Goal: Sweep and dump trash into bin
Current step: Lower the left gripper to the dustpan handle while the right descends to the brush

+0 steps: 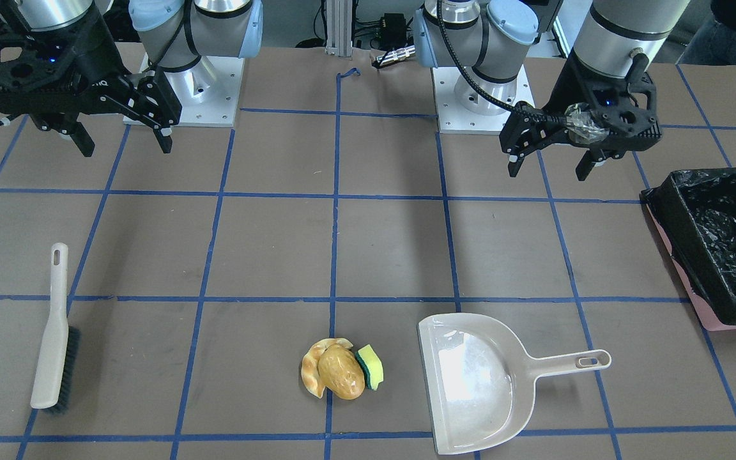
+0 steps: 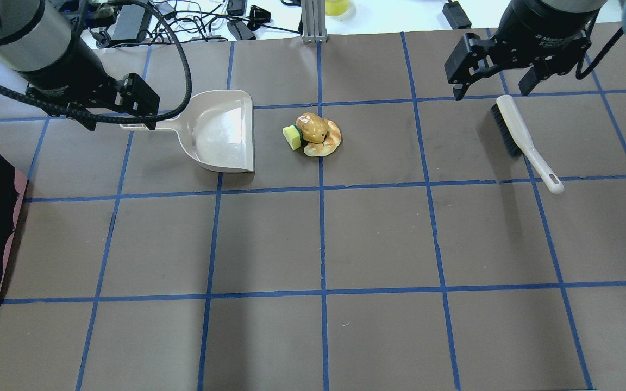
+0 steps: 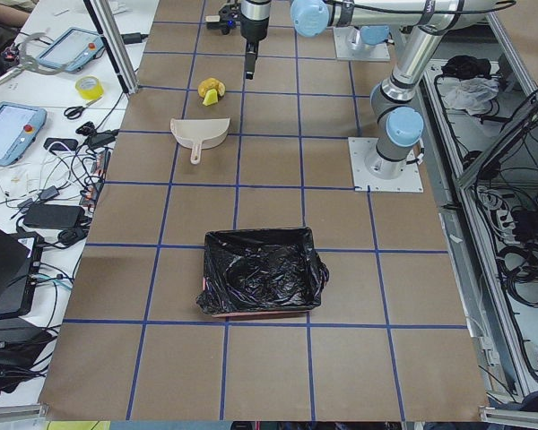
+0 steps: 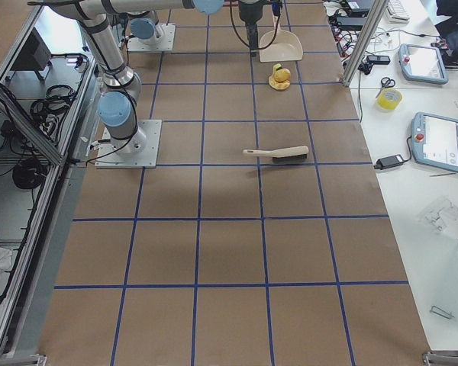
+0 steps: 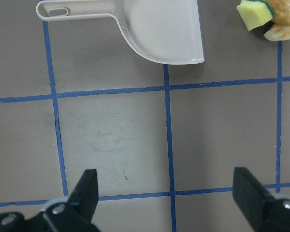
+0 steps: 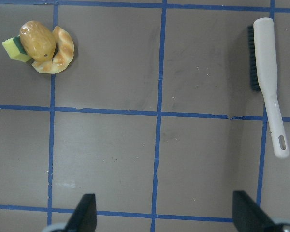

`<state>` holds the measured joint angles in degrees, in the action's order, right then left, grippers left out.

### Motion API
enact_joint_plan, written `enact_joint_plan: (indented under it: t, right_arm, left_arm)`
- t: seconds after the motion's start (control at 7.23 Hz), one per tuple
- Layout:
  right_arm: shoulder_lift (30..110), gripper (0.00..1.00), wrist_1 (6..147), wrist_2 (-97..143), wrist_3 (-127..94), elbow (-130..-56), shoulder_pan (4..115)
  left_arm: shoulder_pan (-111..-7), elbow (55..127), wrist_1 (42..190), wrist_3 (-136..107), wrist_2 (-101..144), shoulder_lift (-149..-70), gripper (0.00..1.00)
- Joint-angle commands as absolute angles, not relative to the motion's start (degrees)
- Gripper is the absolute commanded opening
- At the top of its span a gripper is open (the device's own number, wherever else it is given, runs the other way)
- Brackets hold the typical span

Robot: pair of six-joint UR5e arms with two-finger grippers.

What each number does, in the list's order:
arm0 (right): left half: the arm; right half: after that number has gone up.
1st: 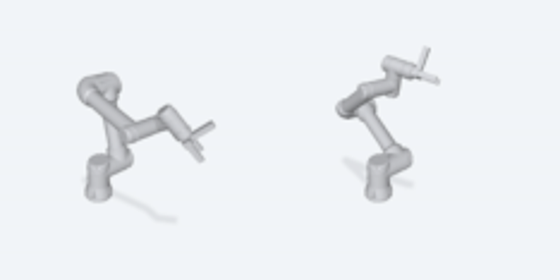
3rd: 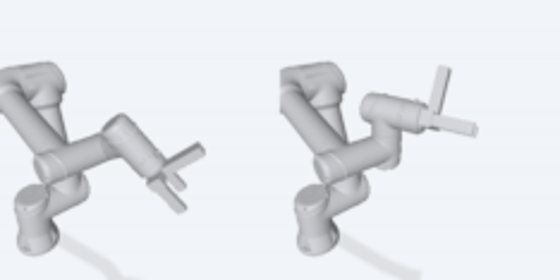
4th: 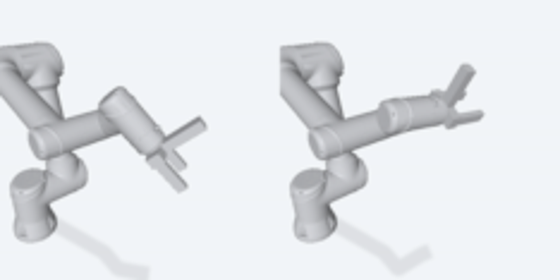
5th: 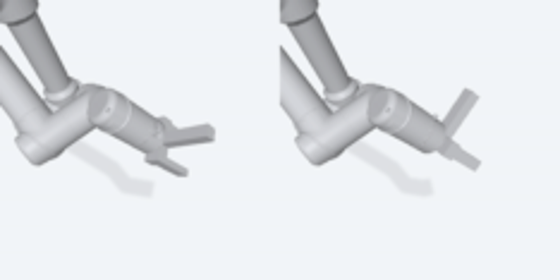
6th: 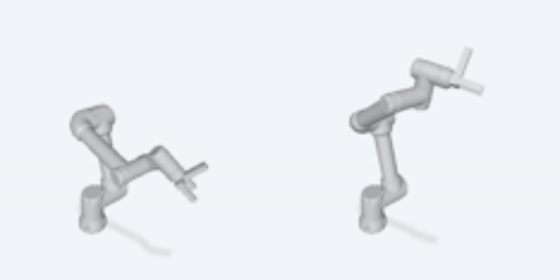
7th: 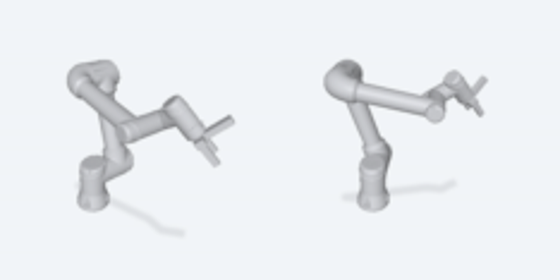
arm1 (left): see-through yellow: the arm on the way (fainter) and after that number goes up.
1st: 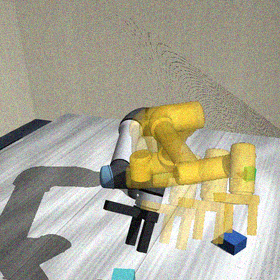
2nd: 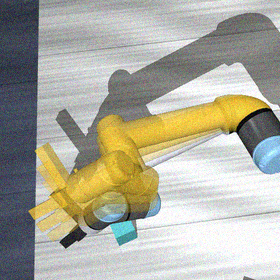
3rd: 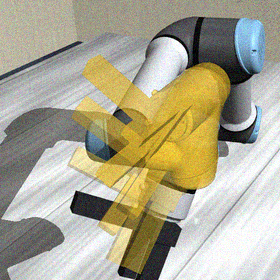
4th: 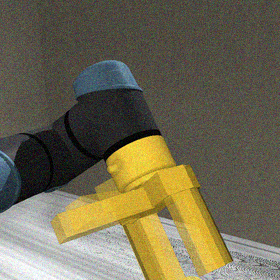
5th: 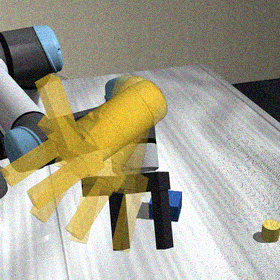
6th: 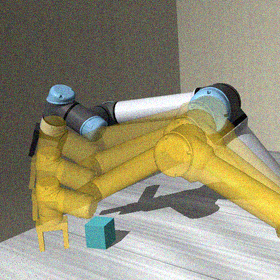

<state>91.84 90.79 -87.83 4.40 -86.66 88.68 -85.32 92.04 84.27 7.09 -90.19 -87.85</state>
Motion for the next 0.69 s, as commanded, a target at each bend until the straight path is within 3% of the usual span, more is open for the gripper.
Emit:
enact_joint_plan:
  t: [0.0,0.28,0.55]
  right_arm:
    - [91.8,1.00,90.8,-87.8,4.4,-86.7,88.7]
    - [91.4,1.00,91.1,-87.8,4.4,-86.6,88.7]
    - [89.0,1.00,91.5,-88.7,4.5,-86.7,87.8]
  left_arm:
    - [-86.0,84.7,86.0,6.5,-91.9,-92.4,1.00]
    - [-88.1,81.0,89.9,6.5,-91.5,-93.8,1.00]
    - [-90.0,85.5,87.9,6.5,-91.6,-93.3,1.00]
